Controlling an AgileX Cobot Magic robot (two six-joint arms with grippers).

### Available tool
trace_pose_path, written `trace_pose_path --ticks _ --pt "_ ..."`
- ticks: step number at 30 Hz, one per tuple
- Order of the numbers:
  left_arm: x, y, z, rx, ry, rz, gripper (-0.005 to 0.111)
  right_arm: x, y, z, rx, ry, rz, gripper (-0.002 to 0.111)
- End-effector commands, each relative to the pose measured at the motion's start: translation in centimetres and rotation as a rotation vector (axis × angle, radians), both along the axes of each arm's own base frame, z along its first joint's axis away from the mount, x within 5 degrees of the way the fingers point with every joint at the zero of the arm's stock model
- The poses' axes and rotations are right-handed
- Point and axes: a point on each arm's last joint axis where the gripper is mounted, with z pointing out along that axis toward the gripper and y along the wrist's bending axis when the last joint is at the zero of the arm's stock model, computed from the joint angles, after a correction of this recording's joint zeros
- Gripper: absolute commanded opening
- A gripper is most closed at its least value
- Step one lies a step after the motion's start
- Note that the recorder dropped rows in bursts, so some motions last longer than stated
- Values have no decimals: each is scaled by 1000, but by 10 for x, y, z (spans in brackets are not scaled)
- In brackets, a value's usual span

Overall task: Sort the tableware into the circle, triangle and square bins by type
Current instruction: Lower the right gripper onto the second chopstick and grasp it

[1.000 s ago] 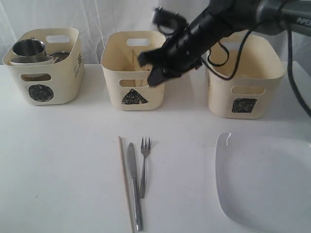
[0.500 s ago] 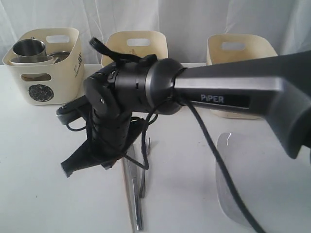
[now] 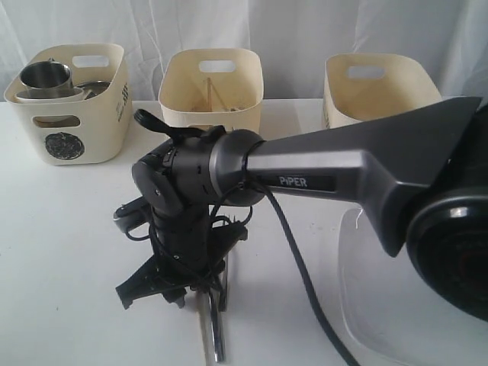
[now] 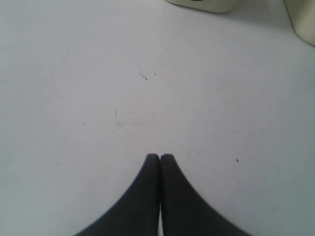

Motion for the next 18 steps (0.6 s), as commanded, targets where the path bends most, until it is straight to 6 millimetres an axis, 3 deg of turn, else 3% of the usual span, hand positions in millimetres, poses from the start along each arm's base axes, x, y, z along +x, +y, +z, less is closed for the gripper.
trace_pose_path --ticks 1,6,10,14,18 --pt "-2 0 -6 -2 50 -1 0 2 -1 -10 -11 14 -42 38" --pt "-2 0 -6 -2 50 -1 0 1 0 -18 -10 36 -51 29" --pt "-2 0 -6 -2 50 -1 0 3 2 -18 12 17 -51 0" --pt "-2 0 -6 -2 50 -1 0 7 4 -14 39 -10 -49 0" --pt "-2 0 -6 -2 50 -1 0 19 -4 13 82 -53 -28 0"
